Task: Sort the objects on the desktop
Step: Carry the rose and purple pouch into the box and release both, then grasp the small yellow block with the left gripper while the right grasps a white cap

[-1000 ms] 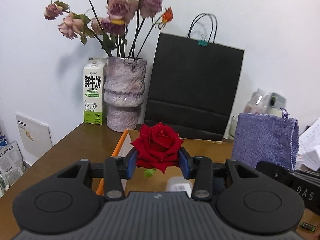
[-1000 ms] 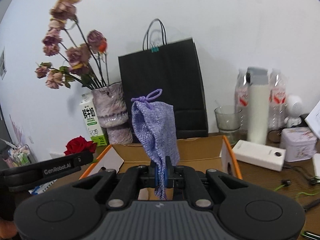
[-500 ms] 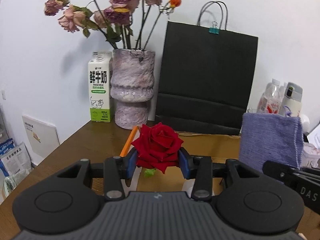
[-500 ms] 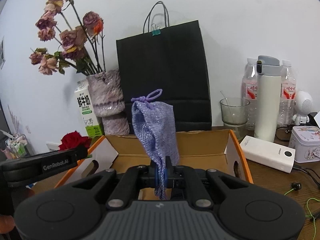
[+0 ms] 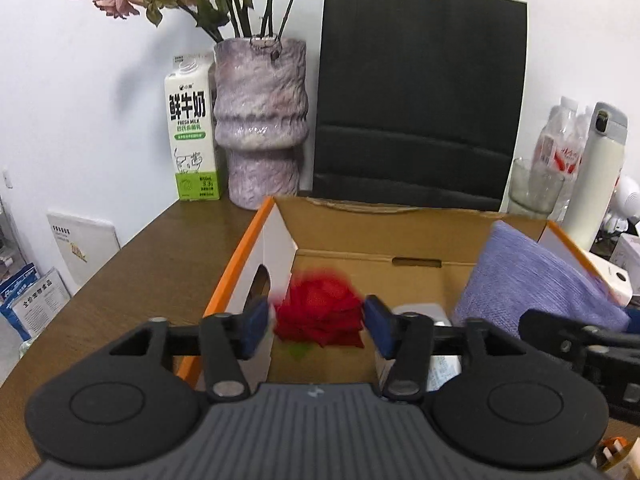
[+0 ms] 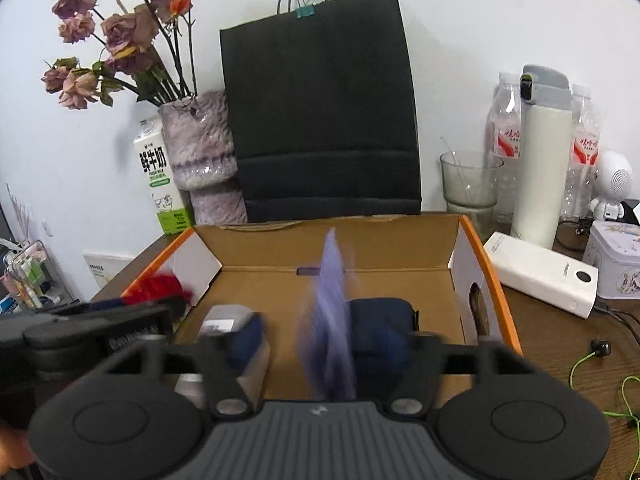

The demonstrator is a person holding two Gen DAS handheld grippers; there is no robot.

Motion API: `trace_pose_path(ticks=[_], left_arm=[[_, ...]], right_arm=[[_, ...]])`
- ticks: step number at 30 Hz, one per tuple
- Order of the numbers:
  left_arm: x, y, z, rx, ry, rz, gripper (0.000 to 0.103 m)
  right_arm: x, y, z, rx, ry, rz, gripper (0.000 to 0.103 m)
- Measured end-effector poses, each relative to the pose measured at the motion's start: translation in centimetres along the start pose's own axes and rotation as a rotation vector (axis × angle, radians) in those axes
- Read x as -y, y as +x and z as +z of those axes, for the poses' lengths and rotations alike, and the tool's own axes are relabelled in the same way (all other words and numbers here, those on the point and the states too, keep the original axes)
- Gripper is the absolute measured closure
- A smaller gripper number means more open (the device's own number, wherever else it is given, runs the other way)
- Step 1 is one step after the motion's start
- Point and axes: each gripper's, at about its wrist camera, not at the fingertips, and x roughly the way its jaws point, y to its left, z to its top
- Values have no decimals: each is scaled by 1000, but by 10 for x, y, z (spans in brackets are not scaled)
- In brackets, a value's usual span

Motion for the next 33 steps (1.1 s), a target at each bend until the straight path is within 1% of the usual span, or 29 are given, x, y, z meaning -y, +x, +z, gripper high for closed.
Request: trace_pose_path(ticks=[1,2,3,4,5,7,9,11,14,18,22,24,26,28,33], left_arm=[[0,-1,0,2,-1,4,31],[0,-3,0,7,-3,10,19],[0,-7,1,19,-6,20,9],[0,-10,2,32,-7,27,3],[0,-14,4,44,-7,33,0],[0,-21,6,55,-11,41,0],[-2,-30,7,57,-22,26,0],[-4,-40,7,60,-37,8,0],[-8,-58,6,70,-60,-13,0],[-9,-89,-3,80,-70,-38,0],[-13,-128,-18,86,-87,-63,0],[-16,-148,-31,91,-90,-69,0],[-19,-163,-42,93,-73,-84,0],[-21,-175,-56,94,-50,-92,0],[-29,-188,-91,69,-2,-109,0]], right_arm=[[-1,-2,0,8,-3,-8,23],[-1,-4,1,16,-5,-12,20],[-1,-6,2,22,-6,-14,19],[0,-8,3,28,-4,-13,18],[1,-11,3,34,0,-14,17],[2,-17,4,47,12,-15,14],[1,-27,5,64,15,-5,13],[-1,-40,5,84,6,9,9],[-4,-64,2,120,4,23,9],[-6,-99,-9,143,18,36,8],[-11,-141,-22,163,-1,16,8],[-12,-164,-31,175,-11,8,7],[-13,-185,-44,183,-26,-4,2],[-14,-199,-58,182,-42,-16,0],[-12,-209,-104,120,-53,-43,0]])
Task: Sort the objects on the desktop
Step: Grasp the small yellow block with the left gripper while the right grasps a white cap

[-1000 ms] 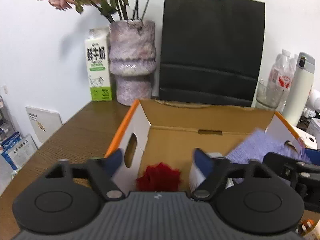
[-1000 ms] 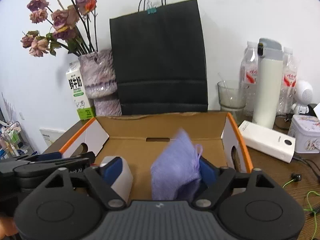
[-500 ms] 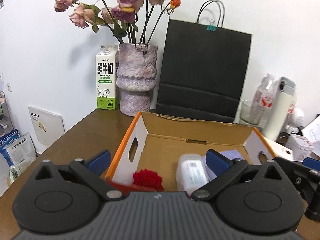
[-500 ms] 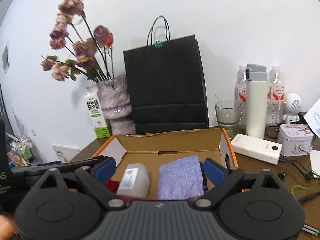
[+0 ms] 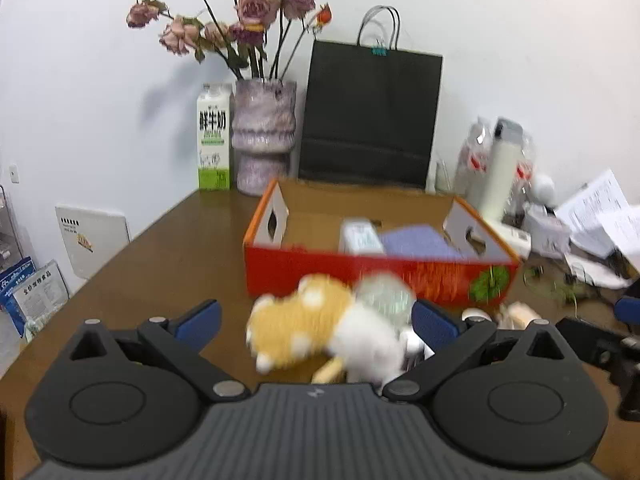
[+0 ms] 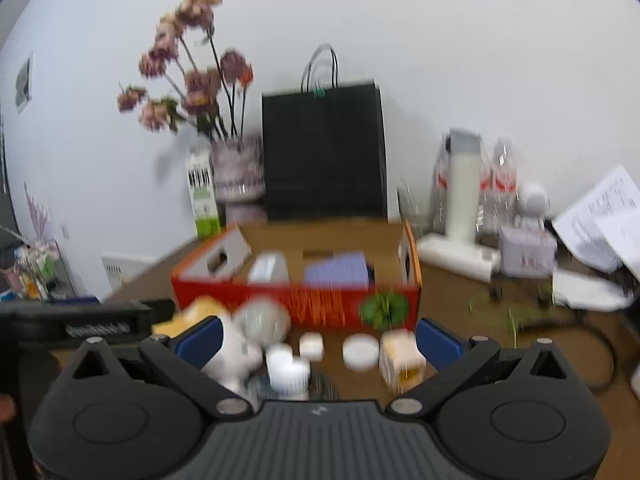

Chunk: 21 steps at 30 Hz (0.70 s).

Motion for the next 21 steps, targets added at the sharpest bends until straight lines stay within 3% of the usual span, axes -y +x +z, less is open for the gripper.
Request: trace_pose_path(ticks=[9,21], left_arm=[[-15,-19,-56,-82,25,-15,0],[-8,-21,-51,-58,49,-3,0]], right_arm=[[-3,-4,-65,-117,21,-40,0],[8,-5,-67,-129,20,-73,0]])
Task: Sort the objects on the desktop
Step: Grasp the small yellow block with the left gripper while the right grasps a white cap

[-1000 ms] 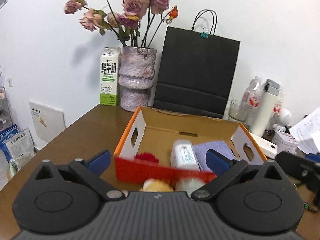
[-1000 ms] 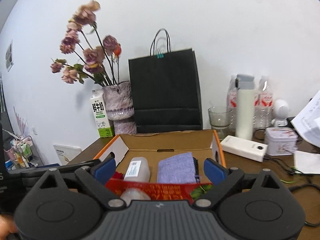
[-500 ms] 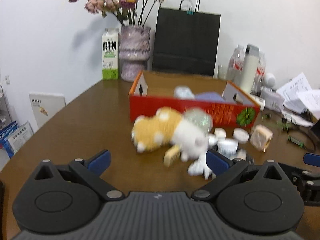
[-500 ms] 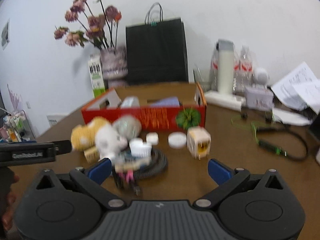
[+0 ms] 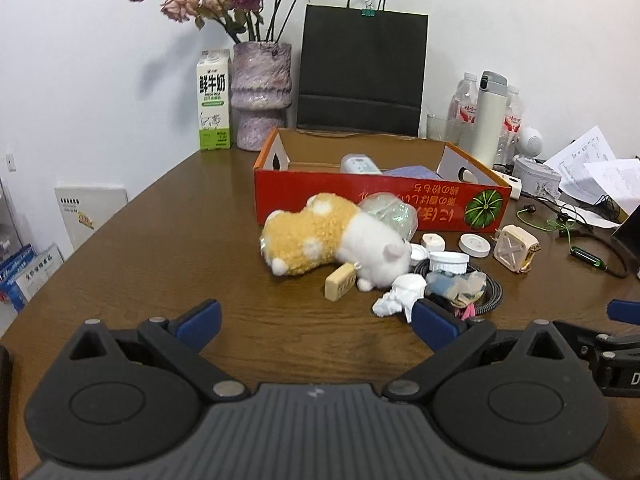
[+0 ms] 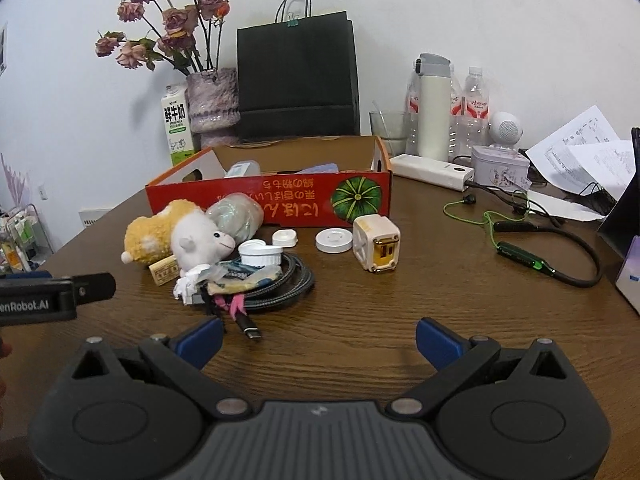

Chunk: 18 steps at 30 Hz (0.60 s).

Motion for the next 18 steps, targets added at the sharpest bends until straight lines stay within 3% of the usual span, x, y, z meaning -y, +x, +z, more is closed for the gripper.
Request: trace_pose_path(ticks=[6,10,14,16,18], left_arm=[[-9,22,20,7,-23,88,0],[-18,47,23,-47,-45,78,0],[-11,70,22,-79,-27,64,1],[-3,79,22,-85,-2,65,6],[3,86,22,-92,23,57,20]], right_arm=[[17,8,18,11,3,-54,0],[29,23,26,-5,28,-72,0],[25,41,29,-23,30,-36,2],[15,49,29,-30,5,-12,5],[5,59,31,-28,-17,16,8]])
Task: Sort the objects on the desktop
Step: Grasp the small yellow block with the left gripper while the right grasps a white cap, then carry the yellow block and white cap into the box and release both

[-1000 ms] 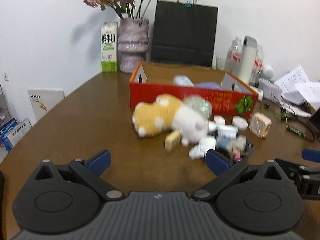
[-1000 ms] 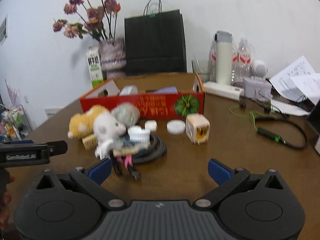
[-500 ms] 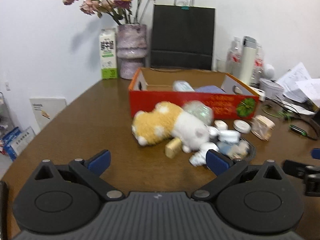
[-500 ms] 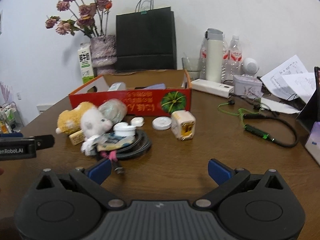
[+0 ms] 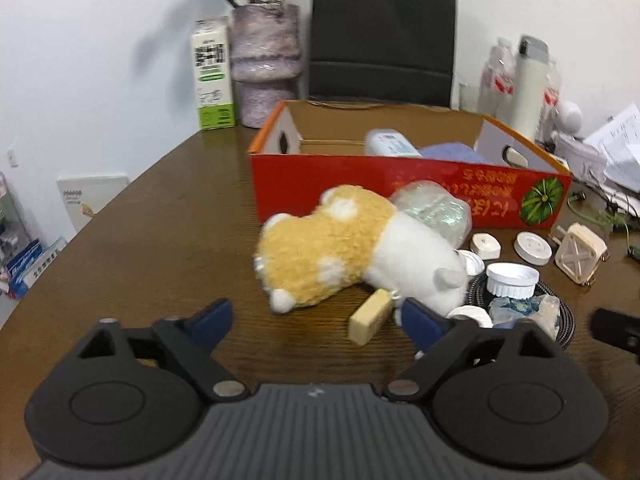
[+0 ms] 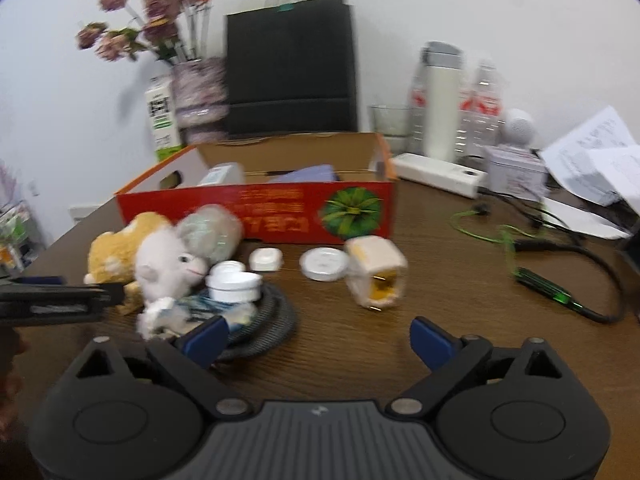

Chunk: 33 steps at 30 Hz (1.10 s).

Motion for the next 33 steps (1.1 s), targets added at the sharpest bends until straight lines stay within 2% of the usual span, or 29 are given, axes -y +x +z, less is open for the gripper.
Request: trace_pose_path(ticks=[3,5,9,13,15,17,19,21,23,33], left_arm=[[4,9,-1,-24,12,-30,34],[4,13,-2,-31,10,-31,39],[1,17,-1,-37,-13,-61,49],[2,18,-1,-35,-4,-63,52],[3,19,-1,-34,1,-64,52],[4,18,-2,-32,5,-65,54],[3,17,-2,-29,3,-67,62],[0,16,-3,-27,-2,-68,81],[-2,14,-4,-28,-17,-91,91],[-15,-24,-1,45,-79,-98,91]], right_arm=[[-9,15,7,-7,-12,-1,13],[-11,23,11,-10,-7,-3,21],[-20,37,19,-10,-39,27,30],[-33,51,22,-29,-79,66,34],[-37,58,24,-43,-84,76,43],[-40,61,24,-52,-85,87,61],[-42,62,24,-45,-91,82,63],[-42,57,22,-35,-89,90,64],[-39,54,21,-24,-74,91,65],[-31,23,24,54,-20,95,65]])
